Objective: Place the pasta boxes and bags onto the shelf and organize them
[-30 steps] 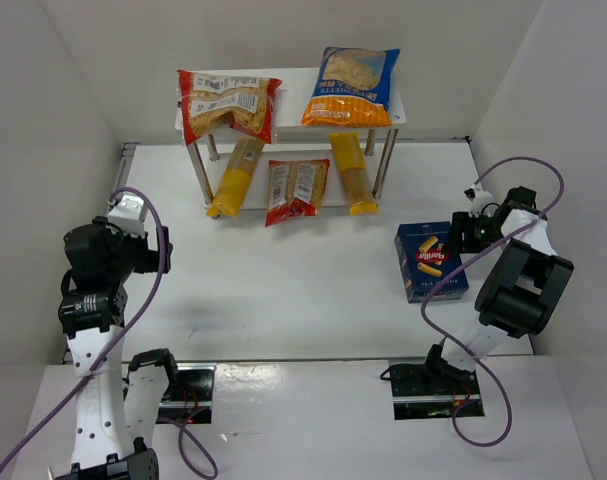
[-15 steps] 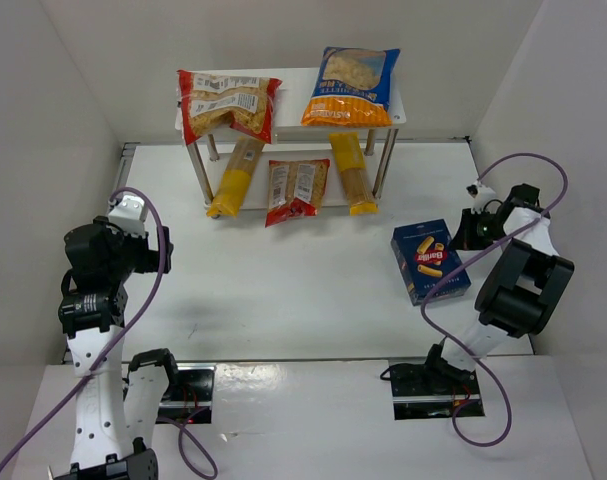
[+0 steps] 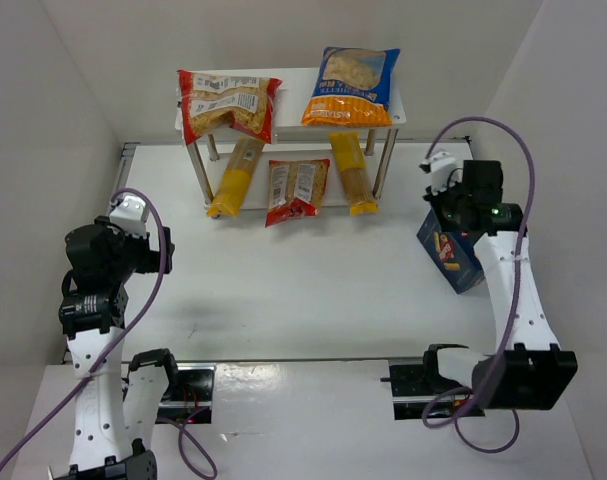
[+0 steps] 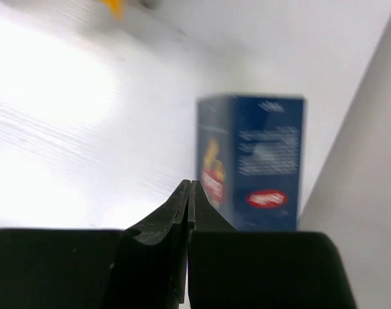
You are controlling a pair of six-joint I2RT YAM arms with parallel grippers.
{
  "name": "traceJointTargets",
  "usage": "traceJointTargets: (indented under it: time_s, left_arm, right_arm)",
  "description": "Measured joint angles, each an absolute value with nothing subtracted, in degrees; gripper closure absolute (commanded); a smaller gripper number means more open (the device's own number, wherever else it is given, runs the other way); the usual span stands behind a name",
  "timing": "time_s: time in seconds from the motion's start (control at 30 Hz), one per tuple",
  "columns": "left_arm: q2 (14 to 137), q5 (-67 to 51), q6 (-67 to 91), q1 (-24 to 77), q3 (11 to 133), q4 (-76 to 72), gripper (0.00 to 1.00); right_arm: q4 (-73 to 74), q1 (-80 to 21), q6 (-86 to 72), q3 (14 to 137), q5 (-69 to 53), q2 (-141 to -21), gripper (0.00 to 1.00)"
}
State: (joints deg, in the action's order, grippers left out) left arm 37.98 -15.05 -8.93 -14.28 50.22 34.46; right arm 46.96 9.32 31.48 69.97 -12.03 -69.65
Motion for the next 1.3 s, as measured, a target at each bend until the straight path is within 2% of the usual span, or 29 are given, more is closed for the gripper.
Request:
traceJointTargets:
  time_s: [0.13, 0.27, 0.3, 0.37, 0.4, 0.43, 0.6, 0.8, 1.07, 1.3]
  left_arm:
    - [37.4, -15.0, -8.9, -14.0, 50.2, 34.4, 0.00]
    - [37.2, -15.1, -8.9, -13.7, 50.2, 34.5, 0.00]
    - [37.1, -15.1, -8.9, -13.7, 50.2, 34.4, 0.00]
    - [37.0, -15.1, -8.9, -13.4, 50.2, 34.5, 0.00]
    - [37.0, -15.1, -8.9, -13.3, 50.2, 34.5, 0.00]
    - [37.0, -15.1, -8.9, -13.3, 50.2, 34.5, 0.00]
    - [37.0, -15.2, -8.9, -13.2, 50.2, 34.5, 0.00]
    - [37.0, -15.4, -9.0, -13.2, 50.2, 34.4, 0.00]
    - [37.0, -15.4, -9.1, -13.2, 50.2, 34.5, 0.00]
    - [37.0, -15.4, -9.1, -13.2, 50.2, 34.5, 0.00]
  right_arm:
    - [46.3, -3.6, 27.9, 69.7, -4.8, -66.1, 1.00]
    - [46.0, -8.2, 24.8, 67.2, -0.7, -66.3, 0.98]
    - [46.1, -8.7, 24.2, 66.5, -0.1, -66.6, 0.73]
    - [46.1, -9.1, 22.6, 65.5, 1.5, -66.8, 0.35]
    - [46.0, -9.1, 22.4, 65.3, 2.3, -66.7, 0.09]
    - [46.0, -9.1, 21.9, 65.2, 2.8, -66.4, 0.00]
    - [45.7, -6.8, 23.7, 65.2, 4.6, -62.5, 0.00]
    - [45.3, 4.2, 31.6, 64.8, 1.2, -61.4, 0.00]
    - [45.1, 18.5, 42.7, 63.0, -7.9, -70.4, 0.00]
    - [45.0, 22.1, 47.8, 63.0, -12.2, -75.5, 0.00]
